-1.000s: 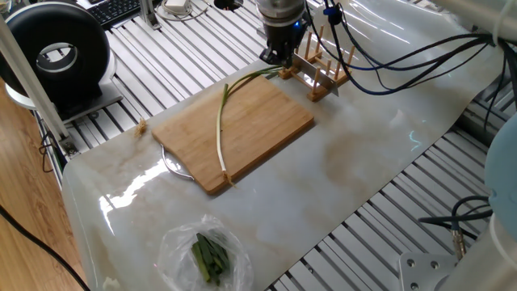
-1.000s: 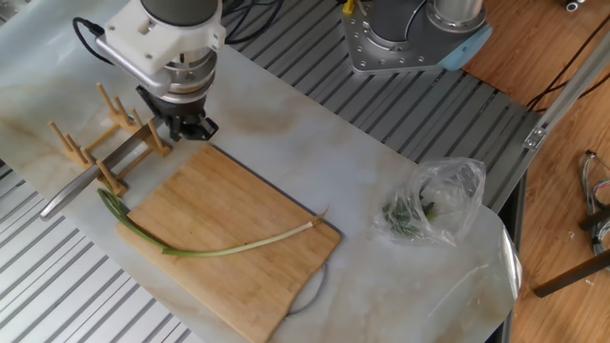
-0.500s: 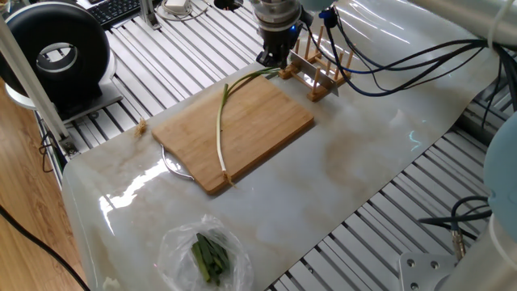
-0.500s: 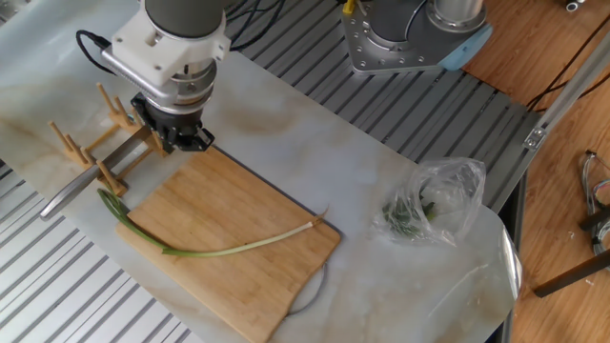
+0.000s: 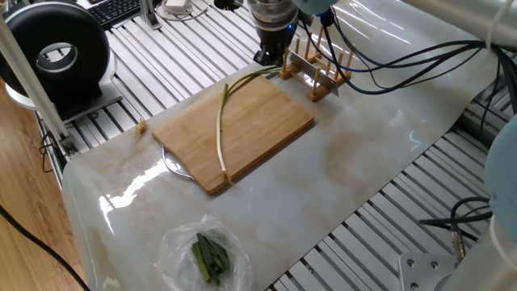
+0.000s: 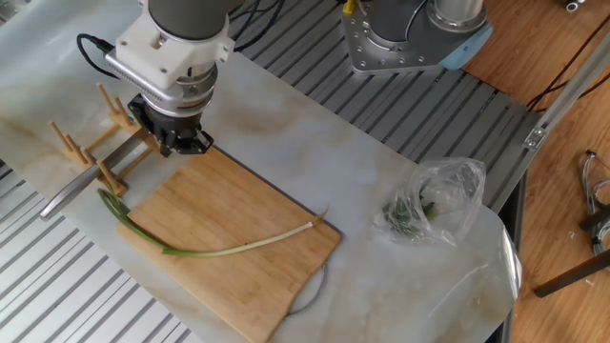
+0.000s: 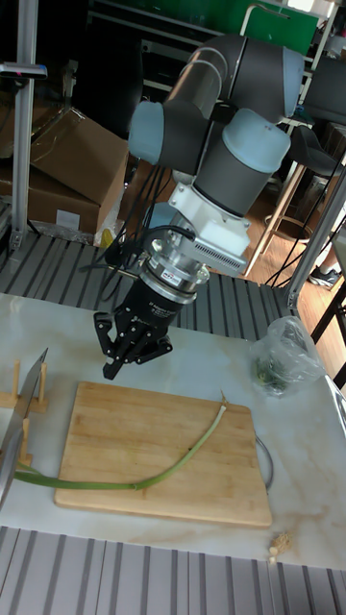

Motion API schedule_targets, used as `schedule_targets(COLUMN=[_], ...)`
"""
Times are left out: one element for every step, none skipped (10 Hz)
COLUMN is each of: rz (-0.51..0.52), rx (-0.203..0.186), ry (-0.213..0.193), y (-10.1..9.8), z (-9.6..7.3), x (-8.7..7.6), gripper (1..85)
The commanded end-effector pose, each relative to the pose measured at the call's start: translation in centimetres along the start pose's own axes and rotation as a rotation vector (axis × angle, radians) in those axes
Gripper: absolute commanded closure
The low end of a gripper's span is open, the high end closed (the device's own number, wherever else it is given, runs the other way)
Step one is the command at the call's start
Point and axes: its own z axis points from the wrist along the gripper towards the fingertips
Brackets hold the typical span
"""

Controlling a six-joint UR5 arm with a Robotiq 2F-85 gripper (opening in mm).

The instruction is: Chop the green garlic

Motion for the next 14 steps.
schedule_targets(rz=[-0.007,-0.003,-0.024,-0.03,-0.047,-0.076,-0.037,-0.001,0.04,0.051,0.051,0.032,0.024,0.01], rx=[0.005,-0.001,0.039,0.039,0.027,0.031,0.014,0.017,-0.002,-0.02,-0.02,-0.006,-0.042,-0.04], ry=[0.012,0.028,0.035,0.036,0.021,0.004,0.033,0.048,0.066,0.082,0.108,0.109,0.1,0.074], y=[0.0,0.3,-0.7,-0.6,-0.3,-0.4,0.0,-0.1,0.5,0.9,1.0,0.2,-0.1,-1.2], z=[-0.4,-0.4,-0.1,0.1,0.1,0.1,0.1,0.0,0.0,0.0,-0.1,0.0,0.3,0.5], x=[0.1,0.4,0.5,0.5,0.2,-0.3,0.5,0.9,1.3,1.7,2.4,2.3,1.4,0.3], gripper=[84.3,84.3,84.3,84.3,84.3,84.3,84.3,84.3,84.3,84.3,84.3,84.3,84.0,79.7])
